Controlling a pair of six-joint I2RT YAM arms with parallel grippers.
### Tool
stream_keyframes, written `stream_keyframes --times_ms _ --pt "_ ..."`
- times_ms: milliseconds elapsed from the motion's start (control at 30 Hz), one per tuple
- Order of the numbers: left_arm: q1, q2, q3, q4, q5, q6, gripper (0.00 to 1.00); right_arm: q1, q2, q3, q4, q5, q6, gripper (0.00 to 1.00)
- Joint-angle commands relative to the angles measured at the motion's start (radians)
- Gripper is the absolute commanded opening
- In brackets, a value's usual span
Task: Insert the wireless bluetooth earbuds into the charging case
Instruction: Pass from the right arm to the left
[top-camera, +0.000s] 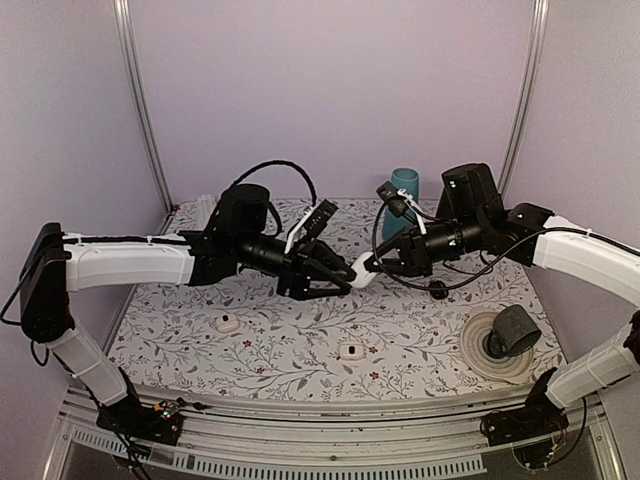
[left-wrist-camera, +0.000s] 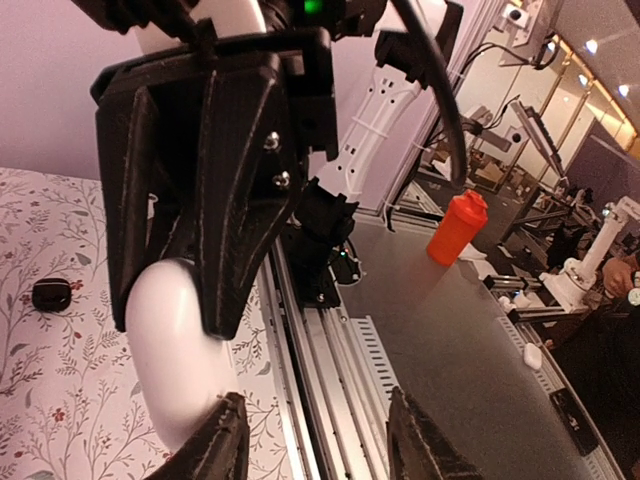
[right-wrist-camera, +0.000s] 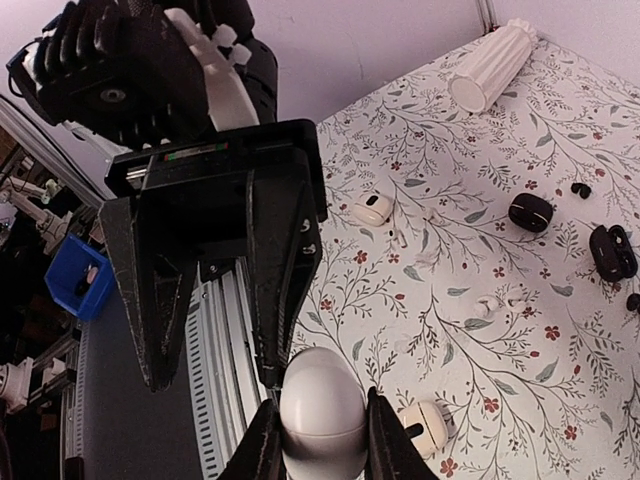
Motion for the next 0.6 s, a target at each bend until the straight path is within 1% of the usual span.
stream_keyframes --times_ms 0,100,167,233,333,400,567 --pt "0.011 0.015 0.036 -0.027 0.036 -0.038 0.49 0.033 -0.002 0.052 -0.081 -0.006 -0.076 0.03" --pt "0.021 -0.003 0.026 -0.034 0.006 -0.034 0.48 0.035 -0.008 0.052 -0.087 0.026 -0.076 0.03" --pt "0.035 -0.019 0.012 -0.030 -0.019 -0.042 0.43 0.035 -0.017 0.052 -0.075 0.048 -0.076 0.03" --pt "0.048 -0.038 -0.012 0.005 -0.040 -0.062 0.42 0.035 -0.030 0.042 -0.038 0.043 -0.068 0.03" --pt "0.061 -0.068 -0.065 0.091 -0.103 -0.111 0.44 0.035 -0.060 -0.004 0.082 0.009 -0.001 0.03" --pt "0.067 -0.079 -0.095 0.160 -0.119 -0.155 0.44 0.037 -0.083 -0.038 0.179 -0.007 0.061 0.03" --pt "0.067 -0.069 -0.145 0.378 -0.089 -0.297 0.44 0.056 -0.121 -0.127 0.418 -0.026 0.195 0.03"
